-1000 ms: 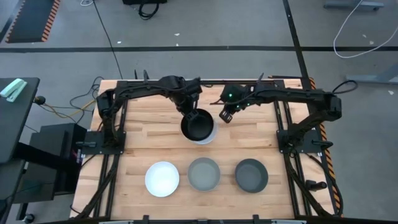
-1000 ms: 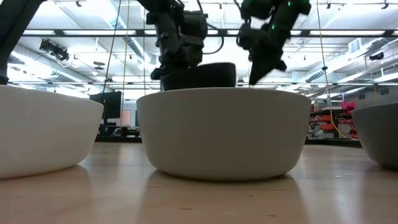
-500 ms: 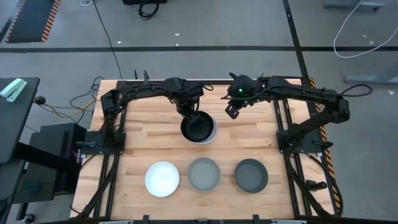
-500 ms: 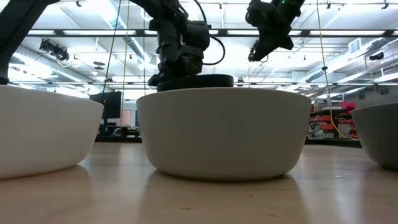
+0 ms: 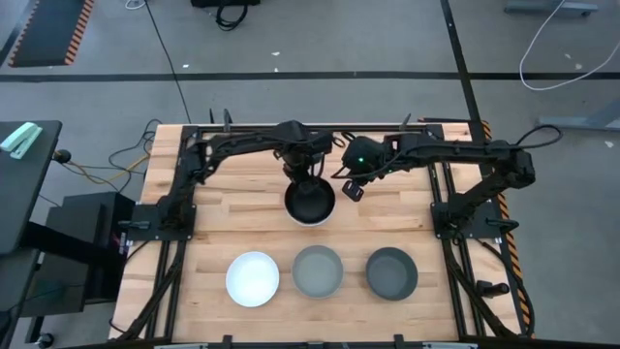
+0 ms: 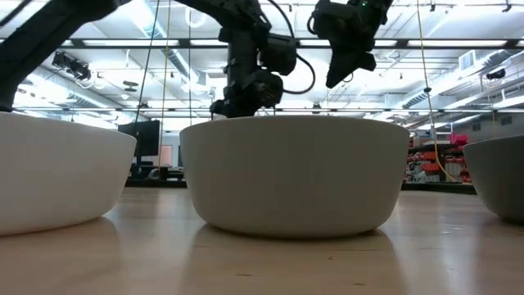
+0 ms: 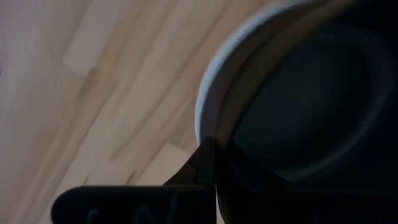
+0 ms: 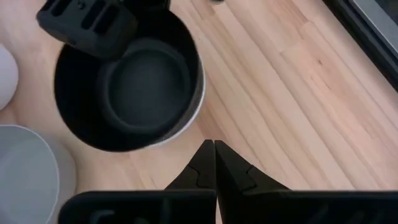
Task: Nest bowls inside each other
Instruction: Stack the black bowl on top of the white bowl
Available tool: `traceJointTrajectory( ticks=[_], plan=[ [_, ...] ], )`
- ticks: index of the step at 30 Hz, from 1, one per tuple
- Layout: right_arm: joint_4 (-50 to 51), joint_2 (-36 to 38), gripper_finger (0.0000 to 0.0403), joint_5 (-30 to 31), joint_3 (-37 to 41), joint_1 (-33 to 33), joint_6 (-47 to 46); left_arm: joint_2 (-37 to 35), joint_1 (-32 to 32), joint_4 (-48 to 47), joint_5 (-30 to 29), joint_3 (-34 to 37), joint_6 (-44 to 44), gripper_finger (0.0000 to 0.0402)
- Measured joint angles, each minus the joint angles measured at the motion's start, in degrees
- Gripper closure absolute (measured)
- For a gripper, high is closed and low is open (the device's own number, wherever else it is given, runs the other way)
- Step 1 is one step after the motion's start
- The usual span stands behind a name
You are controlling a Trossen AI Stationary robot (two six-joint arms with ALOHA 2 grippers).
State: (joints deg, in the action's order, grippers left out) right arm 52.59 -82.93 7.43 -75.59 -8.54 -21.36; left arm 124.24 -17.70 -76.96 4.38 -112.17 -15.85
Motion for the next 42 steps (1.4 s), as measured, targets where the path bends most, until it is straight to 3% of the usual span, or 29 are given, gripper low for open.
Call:
traceJointTrajectory(
  ticks=[5, 22, 33, 42],
  plan=[
    [0.03, 0.38, 0.0403, 0.03, 0.0, 1.09, -0.99, 2.97, 1.01, -2.31, 0.15, -1.54, 2.03, 0.0393],
    [-0.01, 0.38, 0.0384, 0.06, 0.0, 1.71, -1.14, 2.94, 1.08, -0.3, 3.45, -1.63, 1.96, 0.0369],
    [0.0, 0.38, 0.0379, 0.03, 0.0, 1.71, -0.96, 2.5, 0.99, -0.85, 3.52, -1.63, 2.17, 0.0335],
    [0.01, 0.38, 0.0379, -0.01, 0.0, 1.71, 0.42, 2.41, 0.99, -4.7, 3.43, -11.32, 3.57, 0.0302]
  ],
)
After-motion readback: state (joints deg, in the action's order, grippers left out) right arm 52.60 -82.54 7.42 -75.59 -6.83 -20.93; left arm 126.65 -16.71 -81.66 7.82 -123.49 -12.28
